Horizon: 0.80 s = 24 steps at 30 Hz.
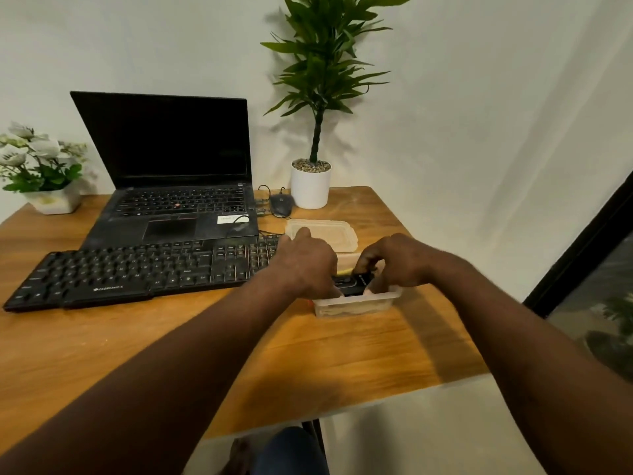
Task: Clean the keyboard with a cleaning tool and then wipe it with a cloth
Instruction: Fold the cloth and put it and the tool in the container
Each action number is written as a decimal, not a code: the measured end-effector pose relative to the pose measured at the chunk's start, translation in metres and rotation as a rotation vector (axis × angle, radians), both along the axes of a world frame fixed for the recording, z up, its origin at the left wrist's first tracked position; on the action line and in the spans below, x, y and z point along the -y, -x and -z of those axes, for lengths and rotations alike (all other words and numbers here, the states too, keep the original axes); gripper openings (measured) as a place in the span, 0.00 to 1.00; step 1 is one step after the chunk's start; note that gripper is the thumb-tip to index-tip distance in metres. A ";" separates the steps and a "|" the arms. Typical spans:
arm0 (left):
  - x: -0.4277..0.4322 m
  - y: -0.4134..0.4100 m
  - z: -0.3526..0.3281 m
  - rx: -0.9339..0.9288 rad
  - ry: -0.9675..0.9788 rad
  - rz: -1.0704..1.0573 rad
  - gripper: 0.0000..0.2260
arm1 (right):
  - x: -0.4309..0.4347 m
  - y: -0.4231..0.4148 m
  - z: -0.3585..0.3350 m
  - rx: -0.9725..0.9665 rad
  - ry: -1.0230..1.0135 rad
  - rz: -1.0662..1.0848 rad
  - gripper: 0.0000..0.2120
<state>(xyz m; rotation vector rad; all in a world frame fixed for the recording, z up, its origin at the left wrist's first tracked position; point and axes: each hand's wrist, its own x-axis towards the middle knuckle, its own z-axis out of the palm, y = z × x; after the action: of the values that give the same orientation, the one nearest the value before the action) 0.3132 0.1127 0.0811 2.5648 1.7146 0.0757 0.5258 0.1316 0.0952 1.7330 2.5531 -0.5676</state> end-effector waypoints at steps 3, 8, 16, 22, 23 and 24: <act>-0.022 0.015 -0.002 0.434 -0.004 -0.160 0.16 | -0.011 -0.012 -0.007 -0.458 -0.062 0.197 0.07; -0.070 0.032 0.001 0.218 -0.081 -0.426 0.10 | -0.063 -0.017 0.021 -0.454 -0.141 0.523 0.10; -0.097 0.017 0.013 0.130 -0.103 -0.457 0.08 | -0.124 0.007 0.048 -0.293 -0.101 0.593 0.12; -0.100 0.025 0.009 0.491 0.041 -0.569 0.05 | -0.106 -0.003 0.029 -0.395 -0.070 0.530 0.11; -0.097 0.026 0.008 0.537 0.052 -0.550 0.02 | -0.092 -0.006 0.021 -0.597 -0.095 0.581 0.09; -0.093 0.028 0.008 0.588 0.031 -0.512 0.06 | -0.075 -0.009 0.015 -0.794 -0.098 0.619 0.08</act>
<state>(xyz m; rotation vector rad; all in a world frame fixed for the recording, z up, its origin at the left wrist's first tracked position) 0.2847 0.2052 0.0733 1.7479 2.0034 0.7289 0.5346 0.2065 0.0801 2.7997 2.3809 -1.4114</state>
